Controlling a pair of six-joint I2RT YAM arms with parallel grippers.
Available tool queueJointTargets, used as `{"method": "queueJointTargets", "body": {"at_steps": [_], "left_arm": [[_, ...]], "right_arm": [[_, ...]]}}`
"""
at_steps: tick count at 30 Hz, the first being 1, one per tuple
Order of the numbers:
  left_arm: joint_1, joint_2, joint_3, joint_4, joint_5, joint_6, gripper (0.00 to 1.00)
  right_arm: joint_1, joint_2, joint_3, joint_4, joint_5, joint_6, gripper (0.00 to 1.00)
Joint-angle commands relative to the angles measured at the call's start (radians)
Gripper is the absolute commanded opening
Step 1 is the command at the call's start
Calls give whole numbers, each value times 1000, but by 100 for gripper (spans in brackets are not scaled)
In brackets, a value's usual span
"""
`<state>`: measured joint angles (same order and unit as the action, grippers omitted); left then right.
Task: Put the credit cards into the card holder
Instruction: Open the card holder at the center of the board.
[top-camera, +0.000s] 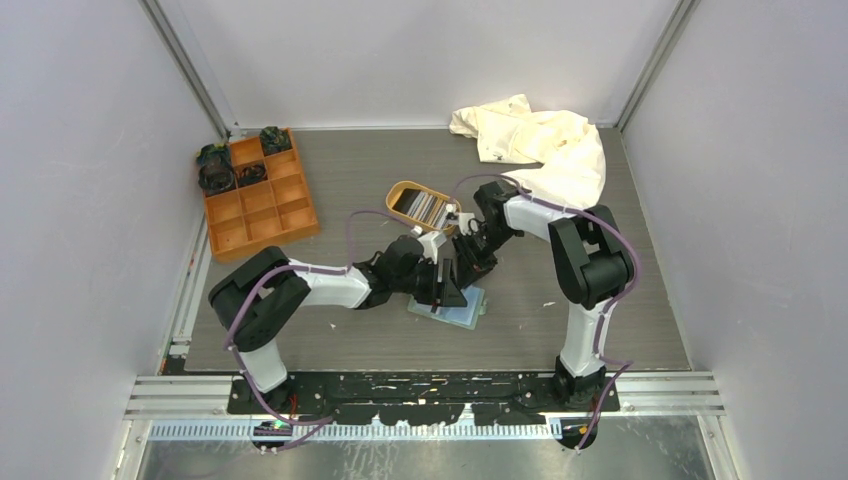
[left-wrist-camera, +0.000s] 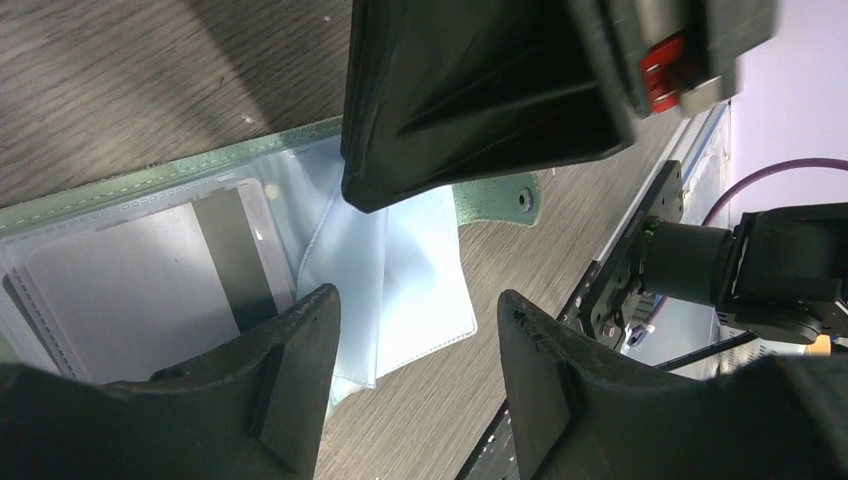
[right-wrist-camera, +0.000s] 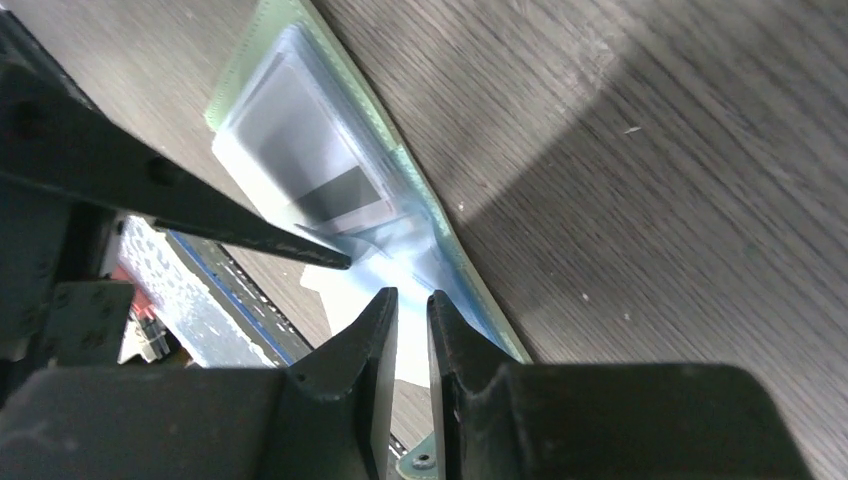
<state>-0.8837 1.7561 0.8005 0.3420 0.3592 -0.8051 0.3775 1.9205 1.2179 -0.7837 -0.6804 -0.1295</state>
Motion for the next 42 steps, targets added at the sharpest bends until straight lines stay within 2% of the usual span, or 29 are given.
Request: {"method": "queueJointTargets", "body": {"at_steps": [1, 9, 15, 20, 28, 42], "left_arm": [[-4, -81, 1, 59, -3, 1, 60], [-5, -215, -43, -26, -97, 48, 61], [5, -206, -44, -117, -171, 55, 54], [6, -155, -11, -144, -155, 59, 49], [7, -77, 34, -156, -84, 60, 52], [-17, -55, 18, -5, 51, 5, 52]], "right_arm": [[19, 13, 43, -51, 66, -43, 23], [22, 20, 50, -76, 101, -81, 23], [21, 9, 56, -106, 43, -127, 23], [22, 6, 61, -127, -5, -154, 23], [21, 0, 64, -133, -19, -167, 23], [-5, -84, 79, -162, -71, -202, 24]]}}
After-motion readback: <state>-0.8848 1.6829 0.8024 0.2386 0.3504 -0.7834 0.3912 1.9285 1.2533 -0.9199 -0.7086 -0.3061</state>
